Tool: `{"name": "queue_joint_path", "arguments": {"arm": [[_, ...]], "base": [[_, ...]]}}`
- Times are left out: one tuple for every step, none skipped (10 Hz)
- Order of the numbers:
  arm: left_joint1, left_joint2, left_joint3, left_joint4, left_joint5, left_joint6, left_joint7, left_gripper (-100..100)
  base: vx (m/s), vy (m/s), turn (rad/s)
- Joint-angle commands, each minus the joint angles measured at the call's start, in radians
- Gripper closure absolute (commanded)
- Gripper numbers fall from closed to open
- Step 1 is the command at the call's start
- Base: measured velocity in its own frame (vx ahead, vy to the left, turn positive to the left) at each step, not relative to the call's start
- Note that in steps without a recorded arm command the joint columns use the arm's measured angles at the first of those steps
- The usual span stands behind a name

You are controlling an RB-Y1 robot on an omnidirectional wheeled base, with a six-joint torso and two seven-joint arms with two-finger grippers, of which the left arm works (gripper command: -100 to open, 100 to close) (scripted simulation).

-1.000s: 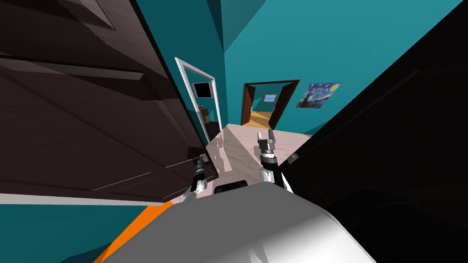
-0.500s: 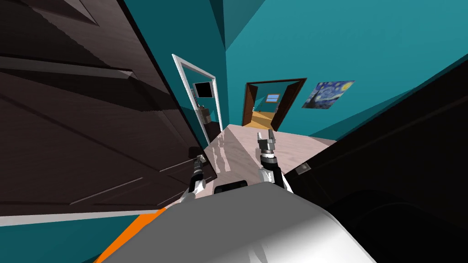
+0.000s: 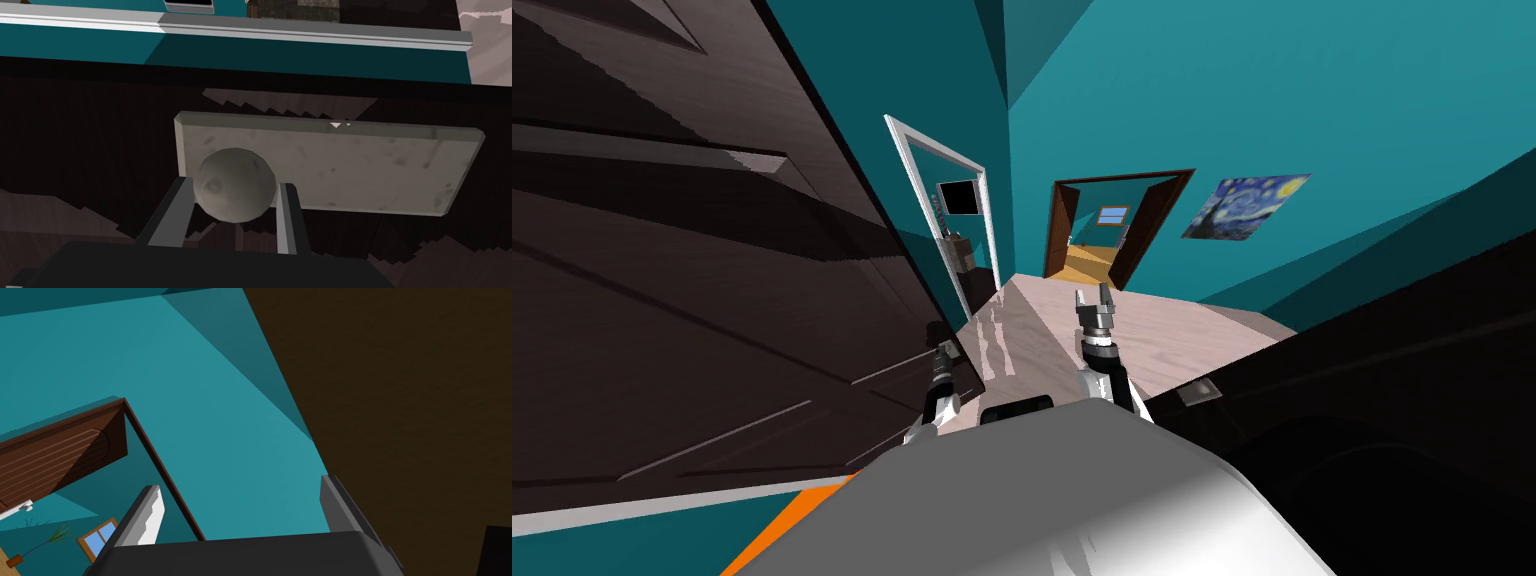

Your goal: Push the door open

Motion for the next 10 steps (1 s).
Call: {"name": "queue_joint_path", "arguments": {"arm": [[-0.011,0.01,0.016,0.011,0.011,-0.008,-0.001,100],[-0.01,0.012,0.026,0.013,0.019,-0.01,-0.005,100],[-0.01,0.015,0.036,0.014,0.026,-0.011,-0.01,100],[-0.01,0.017,0.046,0.015,0.034,-0.012,-0.014,100],[-0.009,0.019,0.056,0.017,0.041,-0.014,-0.018,100],[-0.009,0.022,0.065,0.018,0.048,-0.015,-0.022,100],[-0.008,0.025,0.079,0.02,0.058,-0.017,-0.028,100],[-0.008,0.026,0.086,0.021,0.064,-0.018,-0.031,100],[-0.008,0.028,0.095,0.023,0.07,-0.019,-0.034,100],[0.002,0.026,0.088,0.018,0.066,-0.014,-0.03,100]], "base": [[0.182,-0.041,0.045],[0.194,-0.044,0.052],[0.199,-0.048,0.059],[0.201,-0.043,0.054],[0.207,-0.025,0.05],[0.201,-0.018,0.051],[0.23,-0.034,0.042],[0.245,-0.029,0.06],[0.212,-0.01,0.052],[0.091,0.004,0.027]]}}
